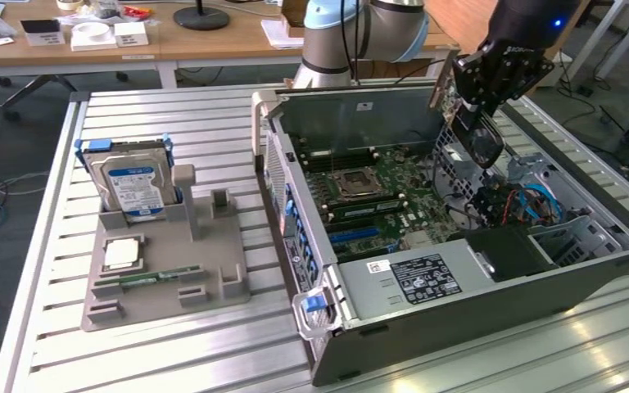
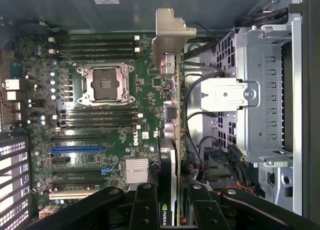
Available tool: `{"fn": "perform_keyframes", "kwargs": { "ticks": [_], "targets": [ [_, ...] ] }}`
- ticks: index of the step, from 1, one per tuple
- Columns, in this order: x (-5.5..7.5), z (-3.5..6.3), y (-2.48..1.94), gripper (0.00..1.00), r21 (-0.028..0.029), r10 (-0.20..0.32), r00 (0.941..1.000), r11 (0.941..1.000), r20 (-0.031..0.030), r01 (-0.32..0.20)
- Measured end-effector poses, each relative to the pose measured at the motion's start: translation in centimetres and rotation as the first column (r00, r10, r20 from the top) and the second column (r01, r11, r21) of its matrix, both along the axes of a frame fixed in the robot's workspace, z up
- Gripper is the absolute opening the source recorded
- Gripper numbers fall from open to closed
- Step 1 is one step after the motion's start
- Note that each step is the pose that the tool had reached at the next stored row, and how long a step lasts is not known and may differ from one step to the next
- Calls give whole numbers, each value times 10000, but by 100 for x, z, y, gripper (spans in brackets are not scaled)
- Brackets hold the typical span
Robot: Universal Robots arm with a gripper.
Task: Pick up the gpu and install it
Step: 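Insert the gpu into the slot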
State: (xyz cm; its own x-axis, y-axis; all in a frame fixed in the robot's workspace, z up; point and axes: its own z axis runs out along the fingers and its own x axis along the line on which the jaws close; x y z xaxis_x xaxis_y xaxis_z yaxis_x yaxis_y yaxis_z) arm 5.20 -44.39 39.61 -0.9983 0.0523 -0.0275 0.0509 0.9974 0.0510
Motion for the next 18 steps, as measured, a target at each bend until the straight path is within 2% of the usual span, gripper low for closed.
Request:
{"fn": "perform_keyframes", "kwargs": {
  "ticks": [12,18],
  "targets": [
    [0,0,0,27,0,50,10000,10000,0,-50],
    [-3,-1,0,27,1,806,9967,9967,0,-806]
  ]
}}
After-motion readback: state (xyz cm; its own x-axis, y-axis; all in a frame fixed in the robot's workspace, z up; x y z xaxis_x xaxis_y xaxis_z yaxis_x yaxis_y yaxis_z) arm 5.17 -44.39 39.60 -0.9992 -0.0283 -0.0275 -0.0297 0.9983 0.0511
